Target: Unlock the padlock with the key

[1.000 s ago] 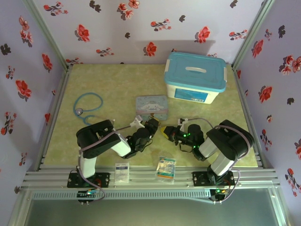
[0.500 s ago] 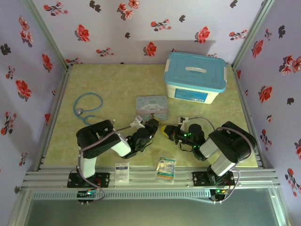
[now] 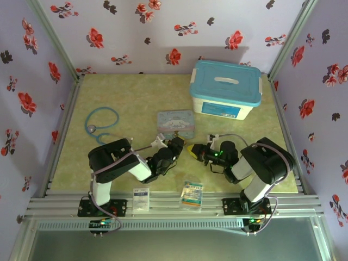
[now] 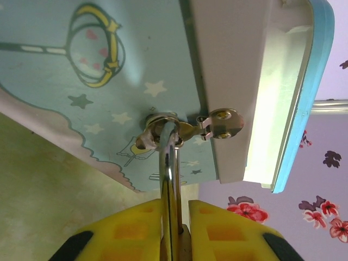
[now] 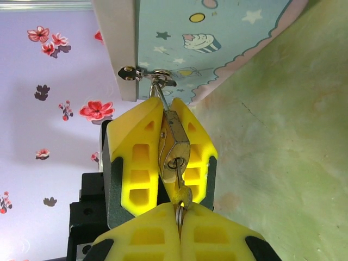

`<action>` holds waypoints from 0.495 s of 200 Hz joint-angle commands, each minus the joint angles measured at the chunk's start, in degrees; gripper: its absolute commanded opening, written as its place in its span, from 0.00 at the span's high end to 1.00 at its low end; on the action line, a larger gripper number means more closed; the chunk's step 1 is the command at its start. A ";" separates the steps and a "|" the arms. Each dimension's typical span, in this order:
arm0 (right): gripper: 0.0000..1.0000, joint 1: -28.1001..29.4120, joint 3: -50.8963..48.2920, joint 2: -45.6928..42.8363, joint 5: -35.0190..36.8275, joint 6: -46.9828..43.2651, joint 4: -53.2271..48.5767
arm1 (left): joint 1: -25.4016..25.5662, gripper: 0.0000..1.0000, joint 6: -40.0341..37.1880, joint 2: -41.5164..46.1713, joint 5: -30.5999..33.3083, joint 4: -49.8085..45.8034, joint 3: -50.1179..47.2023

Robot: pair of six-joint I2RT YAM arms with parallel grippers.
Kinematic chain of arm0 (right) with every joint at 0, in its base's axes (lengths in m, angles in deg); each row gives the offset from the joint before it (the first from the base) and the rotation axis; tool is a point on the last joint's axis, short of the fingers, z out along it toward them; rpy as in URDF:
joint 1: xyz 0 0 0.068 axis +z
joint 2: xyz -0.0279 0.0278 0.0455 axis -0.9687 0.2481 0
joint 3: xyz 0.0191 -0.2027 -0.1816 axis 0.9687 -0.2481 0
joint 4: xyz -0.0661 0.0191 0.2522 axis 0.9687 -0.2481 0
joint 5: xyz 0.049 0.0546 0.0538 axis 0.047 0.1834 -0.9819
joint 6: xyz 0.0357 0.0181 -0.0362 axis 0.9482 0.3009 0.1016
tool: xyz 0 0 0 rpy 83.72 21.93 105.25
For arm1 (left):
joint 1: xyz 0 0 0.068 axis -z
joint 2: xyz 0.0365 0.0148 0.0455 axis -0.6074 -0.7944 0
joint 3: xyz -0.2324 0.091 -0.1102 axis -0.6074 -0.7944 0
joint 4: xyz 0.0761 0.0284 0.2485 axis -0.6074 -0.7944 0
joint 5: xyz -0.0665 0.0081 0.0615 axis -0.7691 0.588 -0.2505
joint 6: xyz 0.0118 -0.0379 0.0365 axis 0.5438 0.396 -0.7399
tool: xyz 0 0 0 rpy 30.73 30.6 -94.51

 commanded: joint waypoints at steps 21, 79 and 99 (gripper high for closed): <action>1.00 -1.79 2.32 2.75 -2.36 -1.50 1.15 | 1.50 1.00 0.92 1.99 -2.26 4.32 0.57; 1.00 0.36 0.85 -0.08 2.00 -0.26 1.11 | 1.63 1.00 0.16 1.54 -1.64 4.28 1.28; 1.00 1.18 1.91 0.23 3.07 0.55 1.15 | 1.90 1.00 0.04 1.48 -1.49 4.32 1.13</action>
